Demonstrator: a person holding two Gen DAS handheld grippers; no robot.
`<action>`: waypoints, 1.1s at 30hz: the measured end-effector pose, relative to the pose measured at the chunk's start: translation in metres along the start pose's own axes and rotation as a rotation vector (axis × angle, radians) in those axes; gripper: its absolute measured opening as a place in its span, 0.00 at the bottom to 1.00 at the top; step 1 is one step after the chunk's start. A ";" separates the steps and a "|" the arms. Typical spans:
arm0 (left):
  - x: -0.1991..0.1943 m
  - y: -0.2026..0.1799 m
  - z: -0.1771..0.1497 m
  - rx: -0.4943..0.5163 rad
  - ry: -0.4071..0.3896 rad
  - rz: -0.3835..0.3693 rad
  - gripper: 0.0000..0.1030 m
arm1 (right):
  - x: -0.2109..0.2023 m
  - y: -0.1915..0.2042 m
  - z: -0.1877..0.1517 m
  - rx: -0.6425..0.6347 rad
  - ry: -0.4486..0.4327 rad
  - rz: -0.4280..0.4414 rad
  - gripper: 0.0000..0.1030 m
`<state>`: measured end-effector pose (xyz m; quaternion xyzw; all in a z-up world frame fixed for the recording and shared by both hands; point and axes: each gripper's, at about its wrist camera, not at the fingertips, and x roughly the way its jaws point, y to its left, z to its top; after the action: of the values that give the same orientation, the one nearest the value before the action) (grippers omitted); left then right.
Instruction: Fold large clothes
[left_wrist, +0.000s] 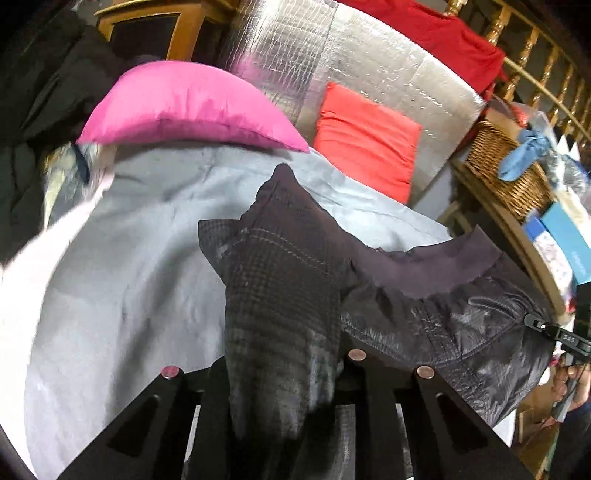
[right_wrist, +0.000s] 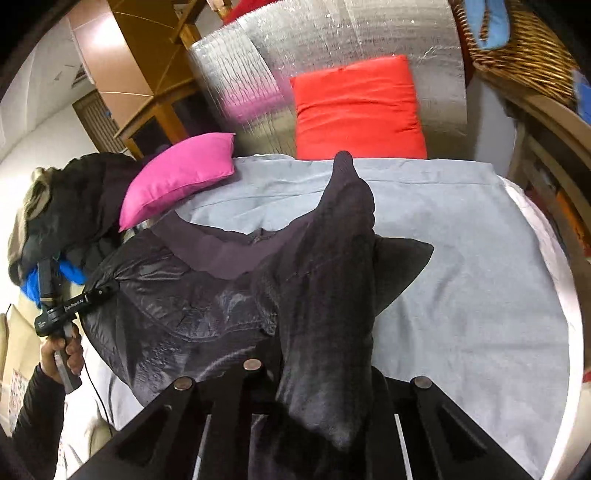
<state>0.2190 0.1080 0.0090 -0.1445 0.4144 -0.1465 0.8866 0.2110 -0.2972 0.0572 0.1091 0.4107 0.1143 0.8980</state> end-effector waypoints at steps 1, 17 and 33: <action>0.003 0.004 -0.015 -0.017 0.011 -0.008 0.21 | -0.003 -0.006 -0.014 0.011 0.013 0.000 0.13; 0.071 0.061 -0.058 -0.221 0.205 -0.093 0.83 | 0.081 -0.130 -0.097 0.472 0.142 0.258 0.74; -0.037 -0.038 0.007 0.071 -0.069 -0.041 0.18 | -0.043 0.015 0.016 -0.080 -0.021 0.061 0.18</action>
<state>0.1966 0.0878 0.0534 -0.1263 0.3748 -0.1740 0.9018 0.1942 -0.2971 0.1022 0.0868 0.3929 0.1567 0.9020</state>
